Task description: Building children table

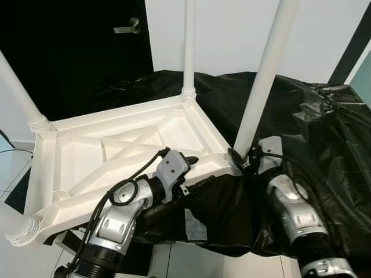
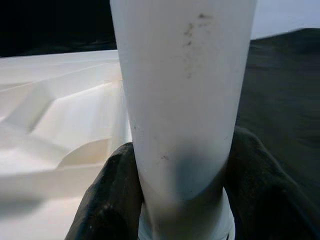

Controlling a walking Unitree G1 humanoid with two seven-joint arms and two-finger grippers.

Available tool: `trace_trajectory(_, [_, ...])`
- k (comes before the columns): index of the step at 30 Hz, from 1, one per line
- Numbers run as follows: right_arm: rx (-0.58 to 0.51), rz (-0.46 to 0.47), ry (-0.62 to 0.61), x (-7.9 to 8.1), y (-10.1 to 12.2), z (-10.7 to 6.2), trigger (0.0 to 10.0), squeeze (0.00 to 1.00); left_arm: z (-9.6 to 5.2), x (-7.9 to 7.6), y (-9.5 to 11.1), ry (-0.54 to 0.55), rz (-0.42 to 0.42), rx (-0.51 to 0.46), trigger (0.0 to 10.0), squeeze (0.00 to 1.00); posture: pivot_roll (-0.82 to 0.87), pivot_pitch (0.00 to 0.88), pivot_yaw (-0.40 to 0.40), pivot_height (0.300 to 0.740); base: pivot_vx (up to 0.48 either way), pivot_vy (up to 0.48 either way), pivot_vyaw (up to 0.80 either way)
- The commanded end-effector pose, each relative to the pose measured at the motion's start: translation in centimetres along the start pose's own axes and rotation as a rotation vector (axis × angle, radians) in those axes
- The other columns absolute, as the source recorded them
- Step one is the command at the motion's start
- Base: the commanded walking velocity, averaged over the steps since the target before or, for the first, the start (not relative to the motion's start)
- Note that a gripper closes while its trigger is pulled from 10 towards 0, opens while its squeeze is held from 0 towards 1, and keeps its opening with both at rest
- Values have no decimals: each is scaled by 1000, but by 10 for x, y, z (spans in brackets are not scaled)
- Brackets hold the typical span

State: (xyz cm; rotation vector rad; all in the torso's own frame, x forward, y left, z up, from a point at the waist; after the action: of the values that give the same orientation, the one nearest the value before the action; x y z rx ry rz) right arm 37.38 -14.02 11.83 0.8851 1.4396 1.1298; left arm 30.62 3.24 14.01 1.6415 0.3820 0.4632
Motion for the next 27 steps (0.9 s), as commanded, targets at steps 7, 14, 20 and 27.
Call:
trace_trajectory(7, [180, 7, -285, -15, -34, -16, 10000, 0, -1, 4, -2, 53, -4, 3, 10000, 0, 70, 0, -16, 740, 0, 0, 0])
trace_trajectory(14, [144, 14, -283, -18, -25, -17, 10000, 0, 2, 1, -1, 47, -6, 3, 10000, 0, 62, 0, -14, 740, 0, 0, 0])
trace_trajectory(20, [93, 33, -245, -18, -17, -17, 10000, 1000, 3, 2, 0, 47, -5, 0, 10000, 0, 60, 0, -15, 740, 0, 0, 0])
trace_trajectory(27, [-24, 30, -59, -22, -1, -21, 10000, 1000, 2, 2, 1, 44, -2, -1, 10000, 0, 58, 0, -15, 740, 0, 0, 0])
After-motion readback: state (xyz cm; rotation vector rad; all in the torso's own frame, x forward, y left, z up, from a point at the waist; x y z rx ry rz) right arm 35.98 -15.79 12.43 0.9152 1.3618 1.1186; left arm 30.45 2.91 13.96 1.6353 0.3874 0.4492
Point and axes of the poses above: a point about 5 cm out from each wrist's last joint towards the gripper, its own z axis pointing out of the wrist towards the gripper, its own y axis along the axis of the wrist's last joint, x = y × z, the point moved 6 cm from there along z, pointing out of the wrist towards the gripper, and after that the axes turned 9 degrees about -z, right-handed, at the moved point
